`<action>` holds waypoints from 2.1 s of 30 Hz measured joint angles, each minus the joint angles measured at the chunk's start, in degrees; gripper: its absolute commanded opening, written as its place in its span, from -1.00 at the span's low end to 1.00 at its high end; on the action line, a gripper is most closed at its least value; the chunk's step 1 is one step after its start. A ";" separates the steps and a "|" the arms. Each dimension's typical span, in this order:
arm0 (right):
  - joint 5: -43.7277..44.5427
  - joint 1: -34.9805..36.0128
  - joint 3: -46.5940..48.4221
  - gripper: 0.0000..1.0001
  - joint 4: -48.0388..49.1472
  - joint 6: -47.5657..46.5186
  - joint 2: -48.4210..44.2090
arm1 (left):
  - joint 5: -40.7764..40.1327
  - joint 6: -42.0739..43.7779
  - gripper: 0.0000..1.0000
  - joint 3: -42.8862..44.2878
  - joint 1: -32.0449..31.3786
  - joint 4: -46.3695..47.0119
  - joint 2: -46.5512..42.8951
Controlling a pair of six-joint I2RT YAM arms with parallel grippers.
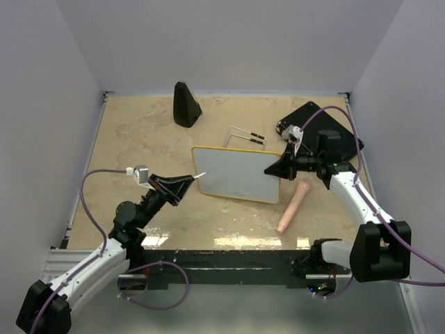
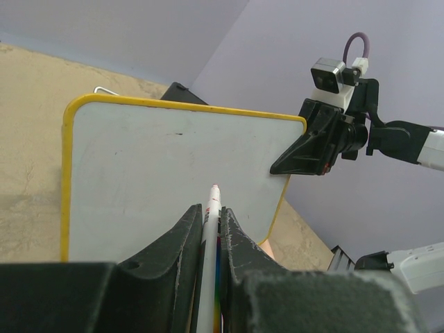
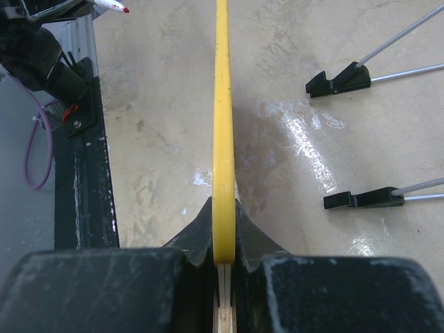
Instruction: Write a sentence on the whiteboard
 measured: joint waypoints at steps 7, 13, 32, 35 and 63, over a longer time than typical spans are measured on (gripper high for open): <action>0.00 0.00 0.00 -1.00 0.00 0.00 0.00 | -0.07 0.00 -1.00 0.00 0.00 -3.02 -2.19; 0.00 0.00 0.00 -1.00 0.00 0.00 0.00 | -0.13 -0.66 -1.00 0.00 0.00 -5.66 -5.53; -0.04 0.00 0.00 -1.00 0.00 -0.02 0.00 | -1.07 -0.11 -1.00 0.92 0.00 -16.48 -4.68; -0.07 0.00 0.00 -1.00 0.00 -0.02 0.00 | -0.33 1.44 -1.00 3.10 -0.17 -18.73 0.57; -1.68 0.00 0.00 -1.00 1.36 2.05 1.55 | -11.13 3.13 -1.00 5.20 -0.87 -4.37 7.89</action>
